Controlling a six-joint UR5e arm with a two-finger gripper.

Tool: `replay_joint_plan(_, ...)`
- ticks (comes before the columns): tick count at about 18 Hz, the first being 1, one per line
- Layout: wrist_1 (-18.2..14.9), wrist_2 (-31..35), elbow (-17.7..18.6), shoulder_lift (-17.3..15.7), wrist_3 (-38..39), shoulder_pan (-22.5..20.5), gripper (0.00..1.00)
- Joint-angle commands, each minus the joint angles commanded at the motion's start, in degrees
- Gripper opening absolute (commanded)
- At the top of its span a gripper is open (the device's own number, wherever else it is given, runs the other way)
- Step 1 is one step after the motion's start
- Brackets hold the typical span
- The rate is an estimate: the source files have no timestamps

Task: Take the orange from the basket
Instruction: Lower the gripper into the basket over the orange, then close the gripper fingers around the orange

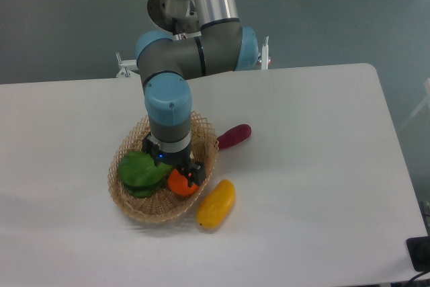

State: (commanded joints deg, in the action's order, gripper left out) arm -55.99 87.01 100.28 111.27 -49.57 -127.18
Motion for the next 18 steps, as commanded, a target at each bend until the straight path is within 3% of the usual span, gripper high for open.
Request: replay_joint_plan(18, 0.79, 0.09, 0.17, 2.55, -1.23, -0.97, 1.00)
